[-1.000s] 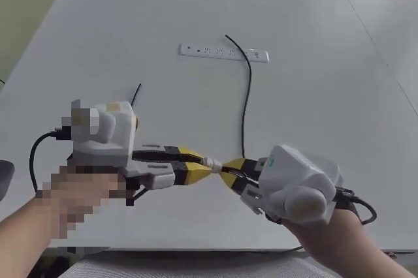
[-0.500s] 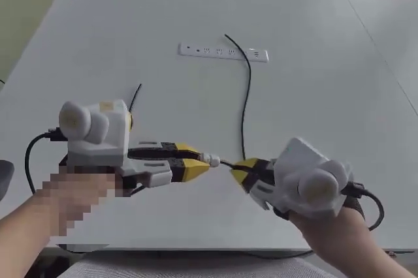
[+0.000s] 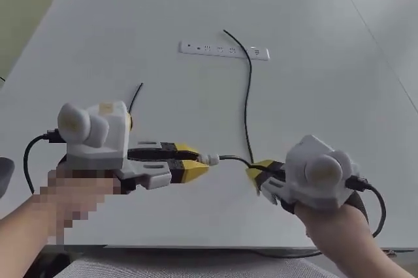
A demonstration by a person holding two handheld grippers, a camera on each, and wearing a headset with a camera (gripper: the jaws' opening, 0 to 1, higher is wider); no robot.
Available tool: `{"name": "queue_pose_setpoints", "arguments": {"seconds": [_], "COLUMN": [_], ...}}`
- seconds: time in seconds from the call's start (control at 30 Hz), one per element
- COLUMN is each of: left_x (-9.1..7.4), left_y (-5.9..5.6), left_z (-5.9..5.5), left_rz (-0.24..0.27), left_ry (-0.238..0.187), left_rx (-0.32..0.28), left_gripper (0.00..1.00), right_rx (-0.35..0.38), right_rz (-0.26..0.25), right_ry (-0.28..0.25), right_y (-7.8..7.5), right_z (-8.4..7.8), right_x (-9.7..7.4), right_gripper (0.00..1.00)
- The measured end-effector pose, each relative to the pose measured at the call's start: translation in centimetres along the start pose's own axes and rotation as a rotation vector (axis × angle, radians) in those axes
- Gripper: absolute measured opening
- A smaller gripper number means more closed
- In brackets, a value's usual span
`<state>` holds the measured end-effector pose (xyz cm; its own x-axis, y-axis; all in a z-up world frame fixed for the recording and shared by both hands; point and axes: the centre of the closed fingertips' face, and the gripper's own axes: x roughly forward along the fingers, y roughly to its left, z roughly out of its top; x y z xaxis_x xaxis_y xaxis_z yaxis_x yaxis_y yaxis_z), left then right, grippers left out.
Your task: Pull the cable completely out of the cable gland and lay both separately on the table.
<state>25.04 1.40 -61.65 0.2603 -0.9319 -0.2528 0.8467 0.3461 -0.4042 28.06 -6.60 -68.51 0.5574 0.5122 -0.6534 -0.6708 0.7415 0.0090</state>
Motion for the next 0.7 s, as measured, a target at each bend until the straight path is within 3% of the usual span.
{"name": "queue_pose_setpoints", "arguments": {"seconds": [0.43,0.7], "left_x": [0.3,0.2], "left_y": [-0.6,-0.3], "left_z": [-0.8,-0.9], "left_rz": [-0.005,0.009], "left_ry": [0.034,0.040], "left_rx": [0.031,0.012], "left_gripper": [0.14,0.15], "right_rx": [0.129,0.108], "right_rz": [-0.064,-0.044], "right_ry": [0.085,0.054], "right_y": [-2.5,-2.3], "right_z": [-3.2,-3.2], "right_x": [0.9,0.5], "right_gripper": [0.00,0.00]}}
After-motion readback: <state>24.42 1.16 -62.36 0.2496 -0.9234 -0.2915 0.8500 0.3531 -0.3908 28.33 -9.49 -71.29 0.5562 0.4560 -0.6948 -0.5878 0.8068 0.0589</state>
